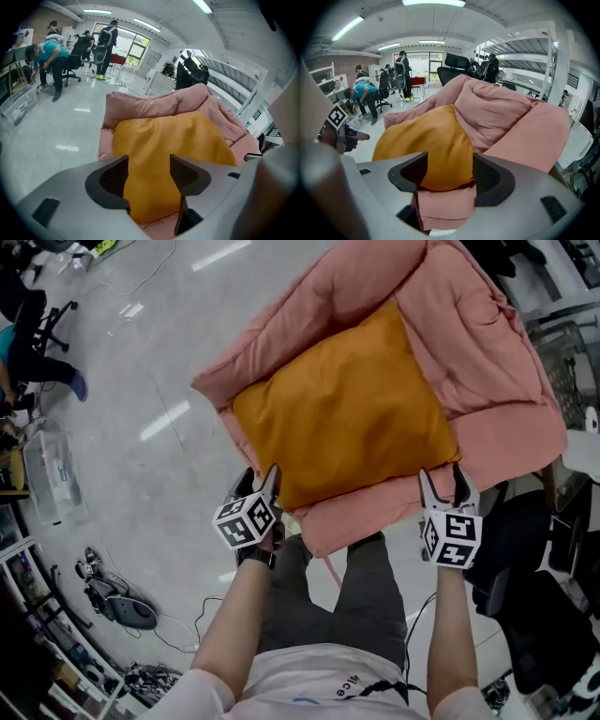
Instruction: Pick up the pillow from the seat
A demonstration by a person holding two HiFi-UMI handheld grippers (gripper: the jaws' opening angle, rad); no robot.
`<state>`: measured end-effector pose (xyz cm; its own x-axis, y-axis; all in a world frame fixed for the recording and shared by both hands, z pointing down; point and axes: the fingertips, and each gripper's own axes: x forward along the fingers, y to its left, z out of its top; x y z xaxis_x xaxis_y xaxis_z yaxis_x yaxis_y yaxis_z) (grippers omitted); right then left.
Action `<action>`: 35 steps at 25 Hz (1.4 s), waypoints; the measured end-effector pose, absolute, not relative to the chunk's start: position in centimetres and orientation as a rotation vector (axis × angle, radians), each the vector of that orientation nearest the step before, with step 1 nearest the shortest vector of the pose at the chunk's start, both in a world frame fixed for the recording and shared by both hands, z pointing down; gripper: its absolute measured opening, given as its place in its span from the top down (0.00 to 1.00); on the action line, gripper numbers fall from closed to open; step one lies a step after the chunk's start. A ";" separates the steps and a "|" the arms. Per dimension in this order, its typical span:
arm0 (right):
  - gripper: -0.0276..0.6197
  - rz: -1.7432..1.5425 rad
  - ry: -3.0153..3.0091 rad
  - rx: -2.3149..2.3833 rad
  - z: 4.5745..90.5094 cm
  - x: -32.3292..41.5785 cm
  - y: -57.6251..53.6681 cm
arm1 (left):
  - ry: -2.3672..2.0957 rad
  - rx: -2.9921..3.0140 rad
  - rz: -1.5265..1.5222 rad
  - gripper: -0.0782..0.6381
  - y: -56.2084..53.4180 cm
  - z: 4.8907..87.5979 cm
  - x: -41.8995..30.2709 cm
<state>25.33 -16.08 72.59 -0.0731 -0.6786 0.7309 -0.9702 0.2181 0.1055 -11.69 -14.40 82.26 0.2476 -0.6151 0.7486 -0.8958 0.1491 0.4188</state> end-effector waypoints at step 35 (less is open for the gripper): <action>0.85 0.184 -1.762 1.129 80.2 23.4 -23.6 | -1.478 1.517 0.413 0.87 -18.4 91.2 -11.2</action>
<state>23.37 -23.56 80.18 -0.0707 -0.6027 0.7948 -0.7542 0.5538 0.3528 -11.24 -18.38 91.16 0.2139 -0.5889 0.7794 -0.9075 0.1755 0.3817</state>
